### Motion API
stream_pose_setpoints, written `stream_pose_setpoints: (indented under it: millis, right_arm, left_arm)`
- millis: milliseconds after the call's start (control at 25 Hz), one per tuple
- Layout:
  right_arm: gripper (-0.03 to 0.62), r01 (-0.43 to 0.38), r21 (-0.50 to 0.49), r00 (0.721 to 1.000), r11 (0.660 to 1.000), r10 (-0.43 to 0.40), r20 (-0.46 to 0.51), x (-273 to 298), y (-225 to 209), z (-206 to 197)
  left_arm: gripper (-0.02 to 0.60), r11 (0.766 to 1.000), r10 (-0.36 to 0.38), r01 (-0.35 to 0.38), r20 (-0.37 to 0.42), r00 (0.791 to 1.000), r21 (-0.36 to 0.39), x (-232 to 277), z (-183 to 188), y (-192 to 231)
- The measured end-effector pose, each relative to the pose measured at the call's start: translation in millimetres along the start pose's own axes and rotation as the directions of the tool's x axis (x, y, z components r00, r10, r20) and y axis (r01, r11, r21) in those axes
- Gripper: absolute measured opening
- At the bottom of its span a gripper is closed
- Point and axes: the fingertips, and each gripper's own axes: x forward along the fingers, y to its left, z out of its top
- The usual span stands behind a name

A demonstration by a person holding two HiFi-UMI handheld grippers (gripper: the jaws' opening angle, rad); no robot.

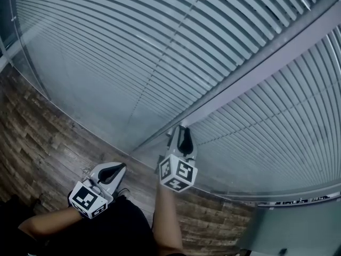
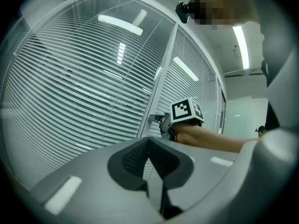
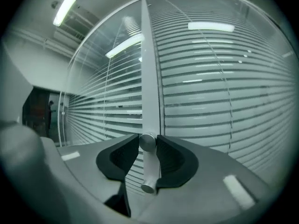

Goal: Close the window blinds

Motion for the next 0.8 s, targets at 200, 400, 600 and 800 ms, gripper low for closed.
stream_pose_setpoints:
  millis: [200,400,600,800]
  right_arm:
    - [0.088,-0.029,-0.527,0.997,0.849,-0.010,-0.071,-6,9,-4]
    - [0.091,-0.119,-0.799,0.982,0.590,-0.047,-0.180,-2,13,-6]
    - [0.097,-0.119,-0.882,0.984,0.456,-0.068,-0.167,0,17,-4]
    - [0.160,-0.097,-0.400,0.994,0.911,0.071,-0.078,-10,11,4]
  left_arm:
    - [0.002,1.000,-0.004,0.004,-0.003,1.000,-0.004,-3,-4,-1]
    - [0.002,1.000,-0.020,0.020,-0.015,1.000,-0.009,3,-4,-3]
    - [0.002,0.999,-0.037,0.037,-0.011,0.999,-0.007,7,-2,-8]
    - [0.002,1.000,-0.021,0.020,-0.011,1.000,-0.018,5,-7,-5]
